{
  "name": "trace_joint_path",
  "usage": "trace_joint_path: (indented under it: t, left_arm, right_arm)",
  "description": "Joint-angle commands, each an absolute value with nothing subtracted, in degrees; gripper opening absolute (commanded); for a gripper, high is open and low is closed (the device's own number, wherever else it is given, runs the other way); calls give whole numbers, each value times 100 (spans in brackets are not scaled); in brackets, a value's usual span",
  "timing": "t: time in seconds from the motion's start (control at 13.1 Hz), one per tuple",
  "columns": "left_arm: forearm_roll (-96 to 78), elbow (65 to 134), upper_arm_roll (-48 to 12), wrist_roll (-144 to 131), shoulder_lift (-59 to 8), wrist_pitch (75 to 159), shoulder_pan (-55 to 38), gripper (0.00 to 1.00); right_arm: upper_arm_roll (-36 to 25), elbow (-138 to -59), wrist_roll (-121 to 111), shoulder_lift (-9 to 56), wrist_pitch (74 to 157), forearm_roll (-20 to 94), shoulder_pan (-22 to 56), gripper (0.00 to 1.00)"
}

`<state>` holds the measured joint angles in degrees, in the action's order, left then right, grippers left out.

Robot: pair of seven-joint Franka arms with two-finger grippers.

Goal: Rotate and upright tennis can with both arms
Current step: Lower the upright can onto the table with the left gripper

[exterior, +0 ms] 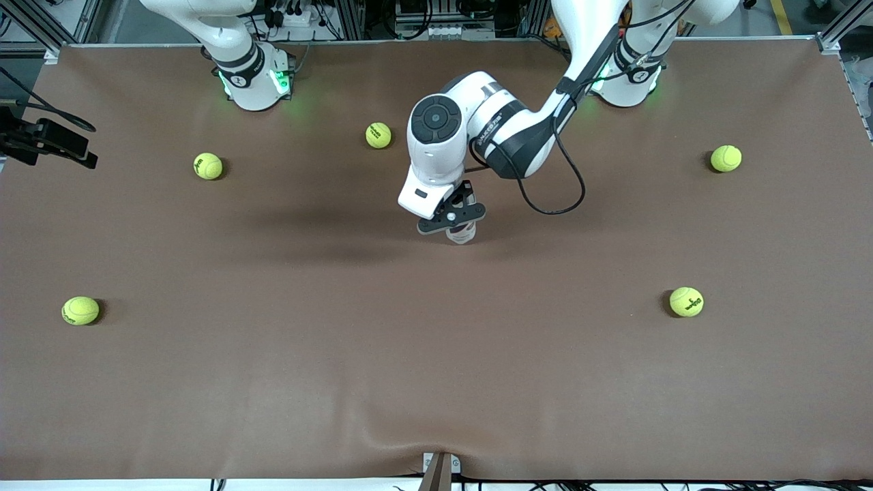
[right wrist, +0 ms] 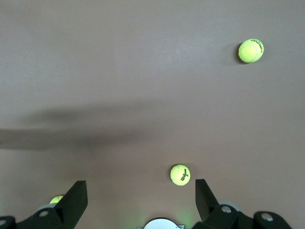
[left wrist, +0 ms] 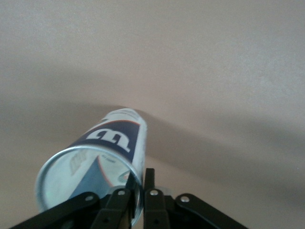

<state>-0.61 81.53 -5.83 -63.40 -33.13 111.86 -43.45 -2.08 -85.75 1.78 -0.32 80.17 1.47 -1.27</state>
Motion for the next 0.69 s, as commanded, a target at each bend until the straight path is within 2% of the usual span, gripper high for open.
trace_joint_path:
  t: [0.0, 0.15, 0.23, 0.46, 0.61]
  left_arm:
    - [79, 7998, -545, -6530, -3384, 11153, -4412, 22]
    - [70, 7989, -545, -6539, -3366, 11162, -4403, 22]
    - [70, 7981, -545, -6539, -3358, 11162, -4403, 27]
    - [35, 7954, -554, -6539, -3287, 11145, -4403, 53]
    - [26, 7954, -571, -6539, -3182, 11092, -4386, 64]
  right_arm:
    - [-185, -8473, 246, -9, 7954, 88, -123, 100]
    - [-185, -8473, 246, -9, 7954, 79, -123, 100]
    - [-185, -8473, 246, -9, 7954, 88, -123, 100]
    - [-185, -8473, 246, -9, 7954, 88, -123, 100]
    - [-176, -8473, 246, -9, 7954, 88, -123, 100]
